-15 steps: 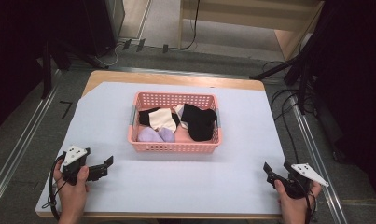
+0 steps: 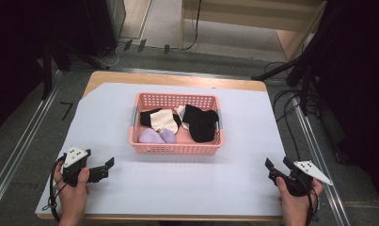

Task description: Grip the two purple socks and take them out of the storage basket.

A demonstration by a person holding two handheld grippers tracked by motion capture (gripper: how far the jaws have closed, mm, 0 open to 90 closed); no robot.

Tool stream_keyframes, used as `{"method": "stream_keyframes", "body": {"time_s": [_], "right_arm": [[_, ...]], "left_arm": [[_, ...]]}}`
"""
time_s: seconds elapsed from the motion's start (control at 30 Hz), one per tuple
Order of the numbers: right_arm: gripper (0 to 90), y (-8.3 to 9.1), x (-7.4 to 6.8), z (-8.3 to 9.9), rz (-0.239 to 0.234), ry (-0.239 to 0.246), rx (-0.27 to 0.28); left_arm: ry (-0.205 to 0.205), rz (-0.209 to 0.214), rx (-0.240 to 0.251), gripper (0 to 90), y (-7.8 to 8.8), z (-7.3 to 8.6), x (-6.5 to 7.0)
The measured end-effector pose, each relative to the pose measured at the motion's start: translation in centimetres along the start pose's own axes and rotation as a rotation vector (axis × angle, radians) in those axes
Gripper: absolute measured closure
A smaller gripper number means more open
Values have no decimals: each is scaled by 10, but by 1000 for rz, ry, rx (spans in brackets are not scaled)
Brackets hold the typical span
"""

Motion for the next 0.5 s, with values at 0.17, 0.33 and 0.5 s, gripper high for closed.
{"method": "stream_keyframes", "body": {"time_s": [0.17,0.33,0.5], "right_arm": [[313,1,-17,-13,-29,37,3],[341,-3,-37,-25,-67,58,0],[341,-14,-68,-38,-118,91,-14]], "left_arm": [[0,1,2,72,0,0,0],[-2,2,1,72,0,0,0],[-3,3,1,72,0,0,0]]}}
Point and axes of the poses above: each handheld gripper's, and its own axes: y roughly backward along the jaws, z roughly out of its underside, x roughly to its right, the point moved 8 cm from there along -y, roughly forward along the jaws, and after that the axes turned 14 degrees about -x, right-handed, at the moved point
